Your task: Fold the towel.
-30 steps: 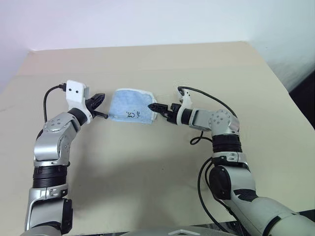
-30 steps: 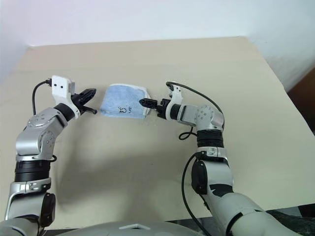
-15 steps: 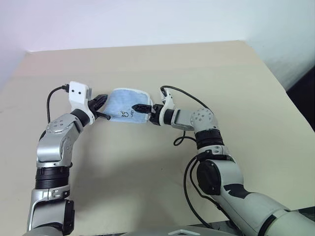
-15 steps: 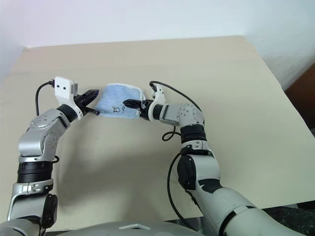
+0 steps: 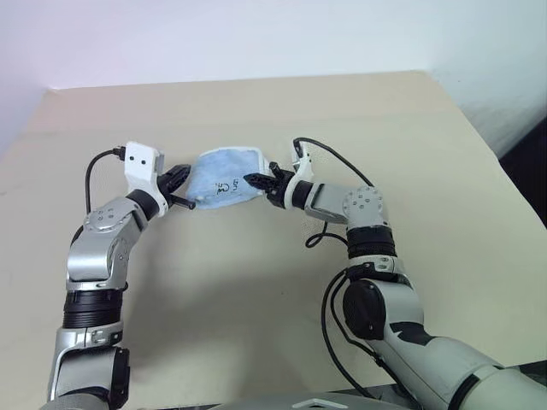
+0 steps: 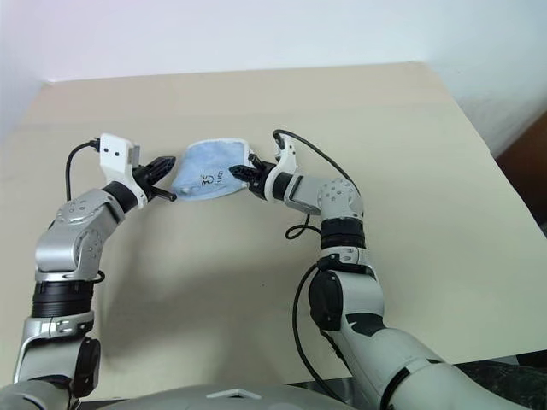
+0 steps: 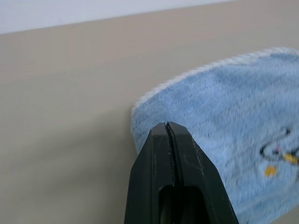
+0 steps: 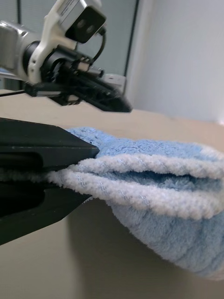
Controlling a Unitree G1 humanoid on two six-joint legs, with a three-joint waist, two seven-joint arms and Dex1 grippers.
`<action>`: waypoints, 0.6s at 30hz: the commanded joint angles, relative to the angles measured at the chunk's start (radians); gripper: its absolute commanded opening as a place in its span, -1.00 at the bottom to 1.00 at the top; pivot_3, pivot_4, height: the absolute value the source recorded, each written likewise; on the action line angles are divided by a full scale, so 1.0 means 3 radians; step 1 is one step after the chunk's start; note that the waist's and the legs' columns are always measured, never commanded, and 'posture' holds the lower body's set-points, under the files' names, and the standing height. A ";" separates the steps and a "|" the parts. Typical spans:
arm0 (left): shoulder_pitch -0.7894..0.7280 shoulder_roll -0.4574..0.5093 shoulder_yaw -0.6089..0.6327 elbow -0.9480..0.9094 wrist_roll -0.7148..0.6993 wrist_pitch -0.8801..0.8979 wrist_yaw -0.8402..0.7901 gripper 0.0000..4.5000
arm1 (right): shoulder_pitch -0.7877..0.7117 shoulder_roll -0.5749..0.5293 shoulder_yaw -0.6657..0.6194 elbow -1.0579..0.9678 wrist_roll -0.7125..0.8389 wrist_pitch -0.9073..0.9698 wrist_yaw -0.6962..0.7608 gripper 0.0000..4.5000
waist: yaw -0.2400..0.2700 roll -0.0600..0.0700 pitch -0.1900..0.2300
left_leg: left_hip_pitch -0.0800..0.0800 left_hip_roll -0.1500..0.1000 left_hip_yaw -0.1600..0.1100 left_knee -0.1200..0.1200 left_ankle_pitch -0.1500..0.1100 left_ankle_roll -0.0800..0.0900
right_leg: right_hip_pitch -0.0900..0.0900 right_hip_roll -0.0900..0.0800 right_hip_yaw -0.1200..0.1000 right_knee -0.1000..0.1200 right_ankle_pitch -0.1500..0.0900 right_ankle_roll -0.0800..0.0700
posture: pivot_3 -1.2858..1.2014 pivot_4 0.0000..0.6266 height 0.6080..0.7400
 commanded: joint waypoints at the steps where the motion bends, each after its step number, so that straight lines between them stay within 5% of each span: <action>1: -0.0056 -0.0013 0.0024 -0.0076 0.0000 -0.0063 0.0011 -1.00 | -0.0001 -0.0215 -0.0363 -0.0368 0.0230 -0.0201 -0.0261 -0.98 | 0.0013 0.0000 0.0000 | 0.0000 0.0000 0.0000 0.0000 0.0000 0.0000 | 0.0000 0.0000 0.0000 0.0000 0.0000 0.0000 | 0.03 -0.52 0.82; 9: -0.0038 -0.0153 -0.0120 -0.0202 -0.0043 0.0012 -0.0018 -1.00 | 0.0450 -0.1269 -0.1158 -0.1049 0.0367 -0.0288 -0.1069 -0.98 | 0.0112 0.0000 0.0000 | -0.0004 -0.0002 0.0001 -0.0003 -0.0001 0.0003 | 0.0002 -0.0002 0.0000 -0.0004 0.0000 0.0000 | 0.03 -0.52 0.82; 14: -0.0112 -0.0216 -0.0204 -0.0151 -0.0034 0.0031 -0.0060 -1.00 | 0.0783 -0.1303 -0.1482 -0.1609 0.0584 -0.0082 -0.1709 -0.98 | 0.0067 0.0002 -0.0001 | 0.0003 0.0003 0.0012 -0.0004 -0.0013 0.0023 | 0.0001 0.0003 0.0014 -0.0004 0.0000 0.0001 | 0.03 -0.52 0.82; 18: -0.0188 -0.0282 -0.0320 -0.0097 -0.0010 0.0025 -0.0113 -1.00 | 0.1074 -0.0979 -0.1580 -0.2080 0.0736 0.0057 -0.2322 -0.98 | 0.0090 0.0003 -0.0002 | 0.0007 0.0017 0.0013 0.0002 -0.0013 0.0024 | 0.0005 0.0017 0.0017 -0.0002 0.0008 -0.0011 | 0.03 -0.52 0.82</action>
